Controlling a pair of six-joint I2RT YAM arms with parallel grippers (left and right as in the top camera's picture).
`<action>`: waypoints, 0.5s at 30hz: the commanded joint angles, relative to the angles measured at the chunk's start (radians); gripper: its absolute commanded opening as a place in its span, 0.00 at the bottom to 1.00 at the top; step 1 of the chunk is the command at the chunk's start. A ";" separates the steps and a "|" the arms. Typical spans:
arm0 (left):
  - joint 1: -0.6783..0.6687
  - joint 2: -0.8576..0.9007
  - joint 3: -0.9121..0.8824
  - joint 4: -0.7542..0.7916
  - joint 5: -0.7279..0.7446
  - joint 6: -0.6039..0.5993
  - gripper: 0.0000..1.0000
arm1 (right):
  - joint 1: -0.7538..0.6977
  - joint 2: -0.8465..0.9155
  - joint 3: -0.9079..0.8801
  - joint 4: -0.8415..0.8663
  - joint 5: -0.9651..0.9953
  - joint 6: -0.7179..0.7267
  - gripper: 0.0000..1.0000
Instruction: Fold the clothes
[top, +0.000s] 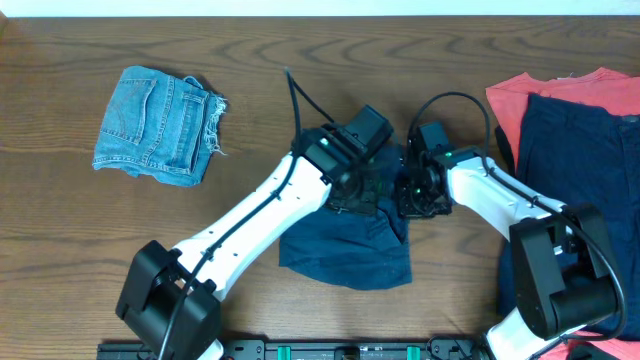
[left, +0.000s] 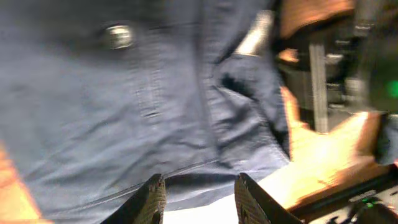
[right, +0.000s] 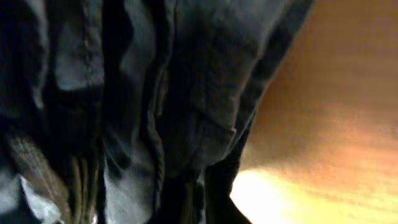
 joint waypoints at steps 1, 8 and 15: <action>0.052 -0.019 0.004 -0.047 -0.016 0.066 0.38 | -0.029 -0.009 0.005 -0.066 0.017 -0.052 0.17; 0.163 -0.021 0.004 -0.178 -0.029 0.169 0.38 | -0.039 -0.208 0.043 -0.180 -0.164 -0.141 0.40; 0.222 -0.021 0.004 -0.186 -0.049 0.187 0.38 | 0.016 -0.270 0.035 -0.208 -0.228 -0.112 0.43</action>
